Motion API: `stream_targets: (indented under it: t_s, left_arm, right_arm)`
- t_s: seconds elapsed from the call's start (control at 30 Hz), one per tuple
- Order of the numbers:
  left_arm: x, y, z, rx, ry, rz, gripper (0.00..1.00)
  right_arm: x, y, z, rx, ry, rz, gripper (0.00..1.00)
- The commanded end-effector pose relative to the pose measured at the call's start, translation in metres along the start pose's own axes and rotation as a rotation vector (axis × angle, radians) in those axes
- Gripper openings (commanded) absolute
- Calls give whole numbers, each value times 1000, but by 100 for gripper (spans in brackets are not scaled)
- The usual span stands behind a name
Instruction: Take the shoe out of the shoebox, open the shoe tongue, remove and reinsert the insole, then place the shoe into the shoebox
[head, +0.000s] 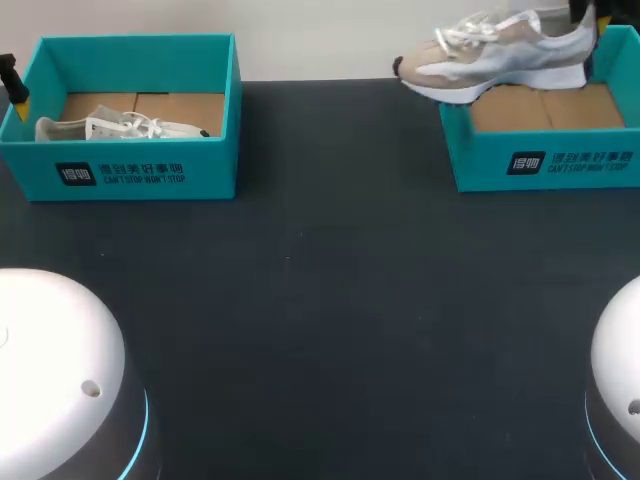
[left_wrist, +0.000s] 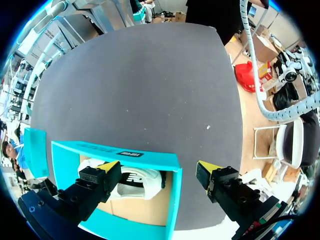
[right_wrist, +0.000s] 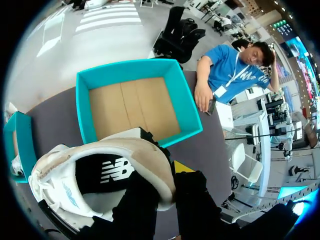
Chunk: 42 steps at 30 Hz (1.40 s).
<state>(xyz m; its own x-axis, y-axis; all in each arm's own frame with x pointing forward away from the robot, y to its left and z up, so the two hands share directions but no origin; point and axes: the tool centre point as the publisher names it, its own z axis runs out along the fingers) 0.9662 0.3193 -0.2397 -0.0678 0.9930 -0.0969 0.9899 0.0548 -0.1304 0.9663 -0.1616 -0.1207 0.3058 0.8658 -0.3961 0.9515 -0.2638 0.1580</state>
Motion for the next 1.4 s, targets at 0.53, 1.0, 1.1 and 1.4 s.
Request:
stream_targets:
  t_s: [0.53, 1.0, 1.1, 1.4]
  left_arm:
    - [0, -1, 0, -2, 2, 1, 100]
    - [0, -1, 0, -2, 2, 1, 100]
    - [0, -1, 0, -2, 2, 1, 100]
    - [0, -1, 0, -2, 2, 1, 100]
  right_arm:
    - [62, -139, -45, -133, 35, -10, 0]
    - [115, -221, -77, -163, 24, -95, 0]
    - [122, -229, -81, -161, 60, -104, 0]
    - [122, -229, -81, -161, 60, -104, 0]
